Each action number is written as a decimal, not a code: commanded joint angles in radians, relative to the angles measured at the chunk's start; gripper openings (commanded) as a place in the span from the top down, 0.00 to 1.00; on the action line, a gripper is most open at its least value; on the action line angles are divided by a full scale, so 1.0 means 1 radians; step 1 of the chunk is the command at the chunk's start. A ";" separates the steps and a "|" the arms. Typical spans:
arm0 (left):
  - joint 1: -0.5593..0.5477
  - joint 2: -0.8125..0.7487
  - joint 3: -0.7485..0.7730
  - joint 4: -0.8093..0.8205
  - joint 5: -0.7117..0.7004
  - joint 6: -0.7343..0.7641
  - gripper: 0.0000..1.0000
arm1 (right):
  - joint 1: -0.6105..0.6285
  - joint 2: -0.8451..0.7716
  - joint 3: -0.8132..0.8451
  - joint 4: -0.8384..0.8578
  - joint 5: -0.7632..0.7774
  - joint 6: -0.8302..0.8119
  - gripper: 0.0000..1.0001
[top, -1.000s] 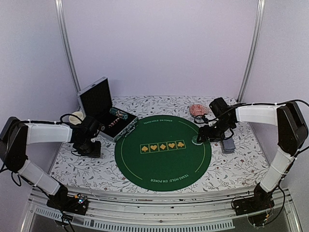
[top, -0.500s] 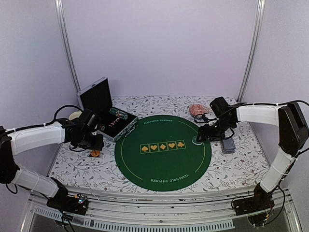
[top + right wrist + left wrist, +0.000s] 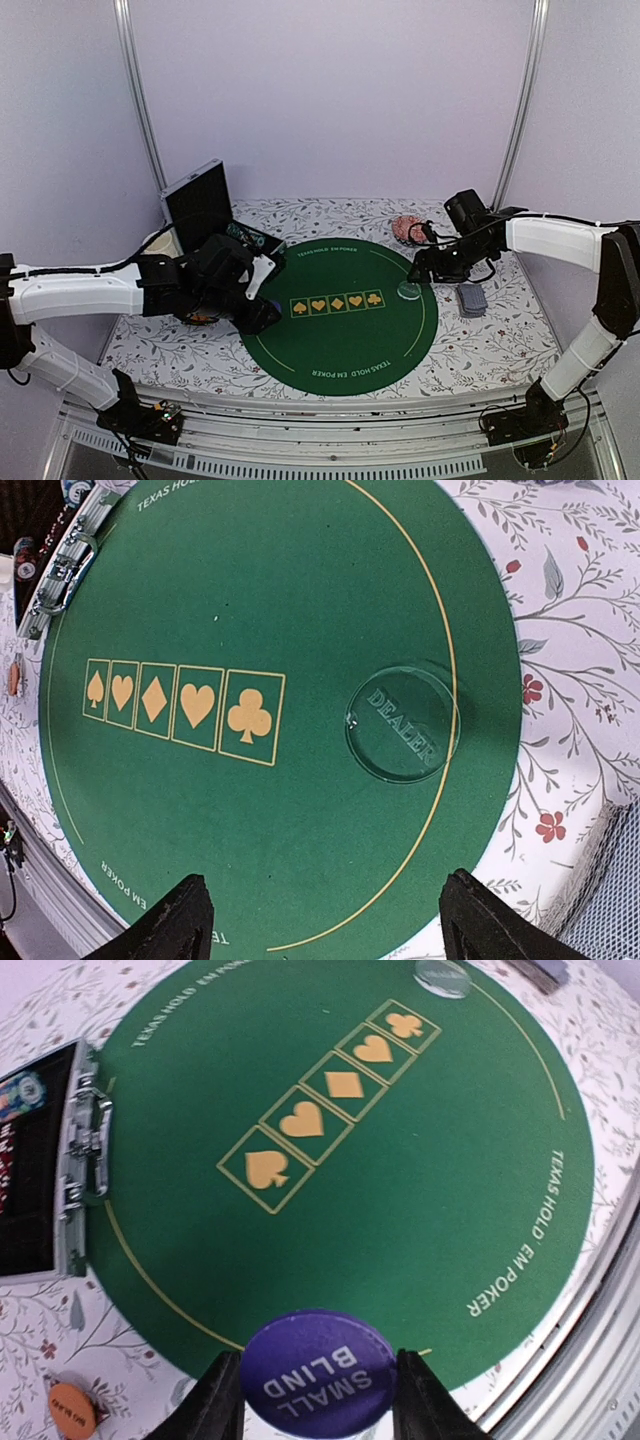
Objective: Distribute texas hold em gaming equipment
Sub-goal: Pass from the left arm to the right
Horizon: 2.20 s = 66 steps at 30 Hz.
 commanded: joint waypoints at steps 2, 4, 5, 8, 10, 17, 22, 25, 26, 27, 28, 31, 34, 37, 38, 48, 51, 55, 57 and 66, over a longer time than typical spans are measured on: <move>-0.104 0.139 0.058 0.078 0.033 0.063 0.60 | -0.001 -0.072 -0.044 0.014 -0.041 0.018 0.19; -0.125 0.198 0.054 0.113 0.007 0.057 0.60 | -0.001 -0.087 -0.065 0.023 -0.045 0.025 0.19; -0.132 0.233 0.060 0.117 -0.002 0.050 0.60 | -0.001 -0.094 -0.076 0.031 -0.046 0.029 0.19; -0.155 0.343 0.112 0.094 0.000 0.038 0.60 | -0.001 -0.114 -0.120 0.048 -0.047 0.038 0.19; -0.176 0.396 0.145 0.069 -0.004 0.035 0.60 | 0.000 -0.126 -0.151 0.058 -0.048 0.045 0.19; -0.220 0.461 0.172 0.053 -0.014 0.014 0.60 | -0.001 -0.161 -0.257 0.110 -0.047 0.054 0.19; -0.224 0.494 0.229 0.025 -0.046 -0.003 0.60 | 0.000 -0.188 -0.326 0.139 -0.069 0.059 0.19; -0.233 0.519 0.272 0.015 -0.044 -0.012 0.60 | -0.001 -0.210 -0.355 0.148 -0.081 0.058 0.20; -0.237 0.525 0.281 0.013 -0.048 -0.016 0.60 | -0.001 -0.221 -0.365 0.149 -0.084 0.058 0.20; -0.241 0.528 0.287 0.010 -0.056 -0.022 0.60 | -0.001 -0.232 -0.373 0.147 -0.085 0.057 0.19; -0.245 0.528 0.287 0.007 -0.064 -0.031 0.60 | -0.001 -0.246 -0.380 0.145 -0.089 0.056 0.19; -0.253 0.519 0.274 0.005 -0.082 -0.046 0.60 | -0.001 -0.289 -0.393 0.140 -0.107 0.049 0.19; -0.264 0.504 0.272 0.000 -0.117 -0.063 0.60 | -0.001 -0.325 -0.396 0.143 -0.174 0.046 0.19; -0.279 0.483 0.272 0.002 -0.137 -0.087 0.60 | 0.002 -0.349 -0.402 0.178 -0.317 0.041 0.15; -0.284 0.478 0.273 0.000 -0.144 -0.098 0.60 | 0.006 -0.357 -0.407 0.183 -0.336 0.042 0.15; -0.325 0.452 0.273 0.002 -0.174 -0.227 0.60 | 0.020 -0.441 -0.452 0.278 -0.541 0.095 0.13; -0.330 0.460 0.285 0.022 -0.183 -0.219 0.60 | 0.020 -0.454 -0.465 0.289 -0.536 0.116 0.13; -0.330 0.481 0.290 0.024 -0.178 -0.238 0.60 | 0.020 -0.482 -0.466 0.286 -0.532 0.128 0.13; -0.330 0.482 0.284 0.024 -0.173 -0.246 0.60 | 0.020 -0.480 -0.463 0.280 -0.532 0.130 0.13; -0.331 0.512 0.311 0.076 -0.149 -0.166 0.60 | 0.021 -0.452 -0.470 0.310 -0.496 0.165 0.13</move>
